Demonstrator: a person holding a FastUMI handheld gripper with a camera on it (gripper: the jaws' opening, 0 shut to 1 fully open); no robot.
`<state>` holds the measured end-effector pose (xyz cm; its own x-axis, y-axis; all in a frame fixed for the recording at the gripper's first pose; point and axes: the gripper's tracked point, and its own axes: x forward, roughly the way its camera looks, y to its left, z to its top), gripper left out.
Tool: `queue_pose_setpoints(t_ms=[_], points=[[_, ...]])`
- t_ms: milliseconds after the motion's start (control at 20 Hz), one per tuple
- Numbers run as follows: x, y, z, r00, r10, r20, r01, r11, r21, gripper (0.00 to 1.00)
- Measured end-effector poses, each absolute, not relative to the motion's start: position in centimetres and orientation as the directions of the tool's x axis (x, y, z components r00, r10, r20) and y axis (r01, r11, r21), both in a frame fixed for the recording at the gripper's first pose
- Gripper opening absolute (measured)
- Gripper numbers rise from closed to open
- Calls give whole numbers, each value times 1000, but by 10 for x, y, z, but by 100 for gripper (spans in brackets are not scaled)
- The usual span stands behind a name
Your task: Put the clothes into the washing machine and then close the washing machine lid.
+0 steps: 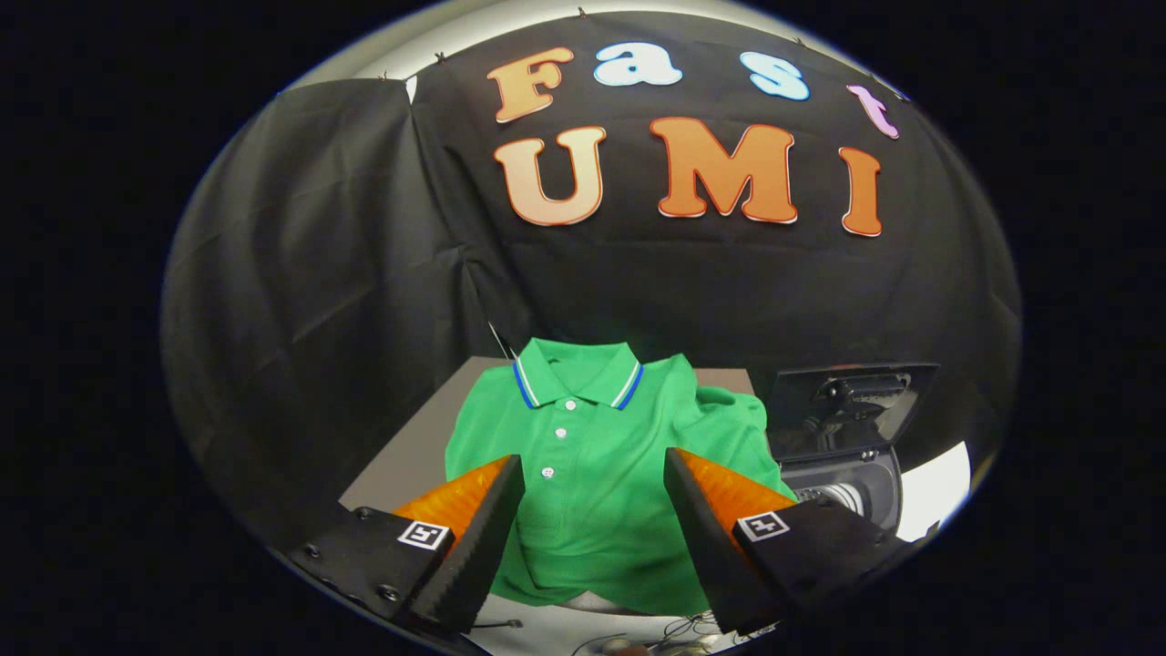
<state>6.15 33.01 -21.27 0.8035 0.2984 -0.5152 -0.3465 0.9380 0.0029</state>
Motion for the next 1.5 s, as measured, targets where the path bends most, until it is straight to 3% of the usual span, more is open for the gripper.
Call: queue_pose_setpoints(t_ms=[650,750,1050,1250,1350,1500], points=[[73,347,-272,724,277,-632,-376,926,-25,97],[71,349,-271,711,292,-640,-393,920,-16,83],[70,348,-271,688,357,-632,-432,901,39,54],[71,351,-269,701,381,-603,-427,901,72,14],[69,351,-264,692,390,-607,-461,886,45,8],[65,342,-253,701,393,-595,-483,875,8,8]])
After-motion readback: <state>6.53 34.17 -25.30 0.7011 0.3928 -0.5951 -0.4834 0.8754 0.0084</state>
